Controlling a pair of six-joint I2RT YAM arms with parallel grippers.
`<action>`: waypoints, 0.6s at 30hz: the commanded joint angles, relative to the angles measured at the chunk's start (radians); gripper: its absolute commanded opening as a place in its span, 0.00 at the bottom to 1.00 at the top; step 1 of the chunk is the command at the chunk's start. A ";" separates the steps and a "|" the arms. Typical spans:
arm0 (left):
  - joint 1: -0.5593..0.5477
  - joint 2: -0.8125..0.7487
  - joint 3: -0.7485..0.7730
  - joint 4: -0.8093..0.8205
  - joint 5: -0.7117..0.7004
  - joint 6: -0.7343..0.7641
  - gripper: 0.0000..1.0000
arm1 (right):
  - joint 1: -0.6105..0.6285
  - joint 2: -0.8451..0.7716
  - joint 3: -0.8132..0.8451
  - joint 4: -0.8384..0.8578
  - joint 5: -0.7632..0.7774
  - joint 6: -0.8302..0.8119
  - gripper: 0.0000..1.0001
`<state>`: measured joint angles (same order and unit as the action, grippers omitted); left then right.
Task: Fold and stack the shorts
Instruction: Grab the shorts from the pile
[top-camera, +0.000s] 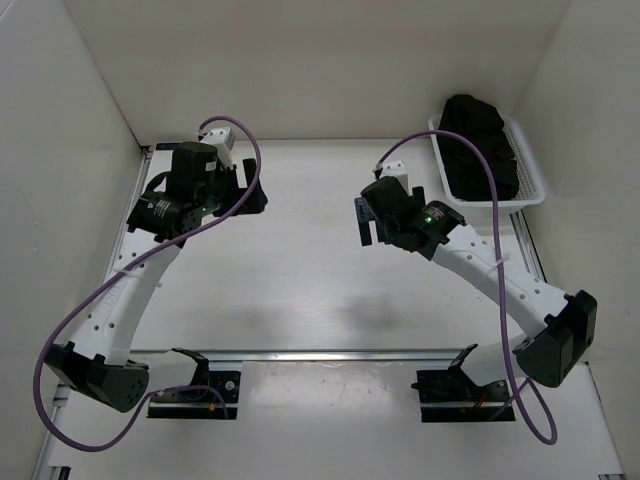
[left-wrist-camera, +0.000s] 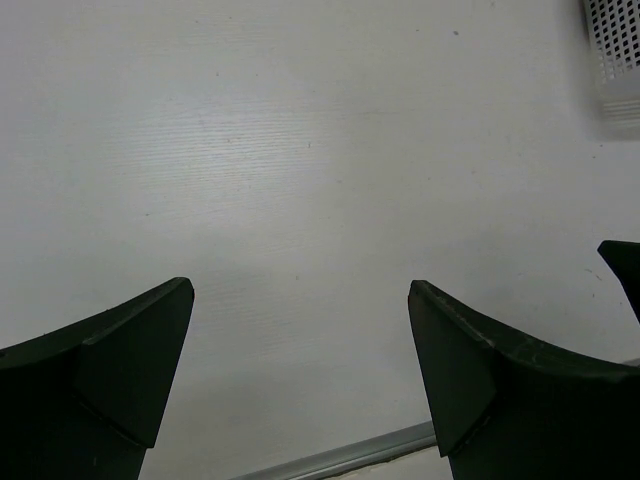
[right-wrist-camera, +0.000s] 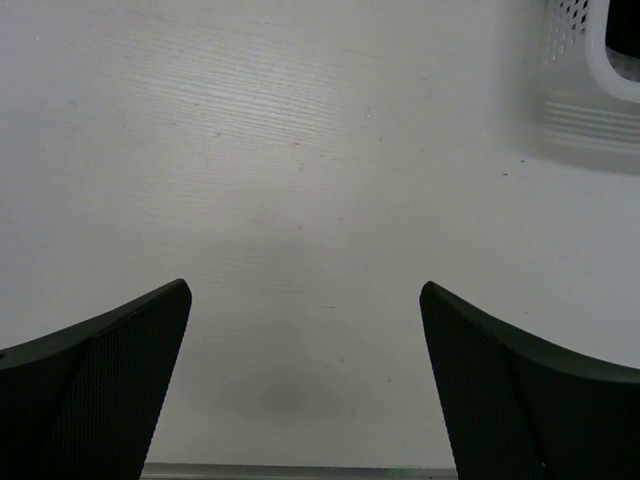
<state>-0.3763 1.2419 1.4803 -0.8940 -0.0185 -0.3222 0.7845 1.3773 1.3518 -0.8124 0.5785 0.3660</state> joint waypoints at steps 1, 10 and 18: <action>0.001 -0.027 0.014 0.012 -0.001 0.017 1.00 | -0.007 -0.040 0.036 -0.016 0.087 0.025 1.00; 0.001 -0.027 0.025 0.012 0.031 0.037 1.00 | -0.292 -0.053 0.076 0.038 -0.141 -0.082 1.00; -0.009 -0.013 0.034 0.021 -0.097 -0.024 1.00 | -0.674 0.268 0.389 0.042 -0.417 -0.095 0.99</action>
<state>-0.3817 1.2415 1.4811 -0.8890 -0.0631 -0.3202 0.1631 1.5505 1.6405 -0.7864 0.2802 0.2989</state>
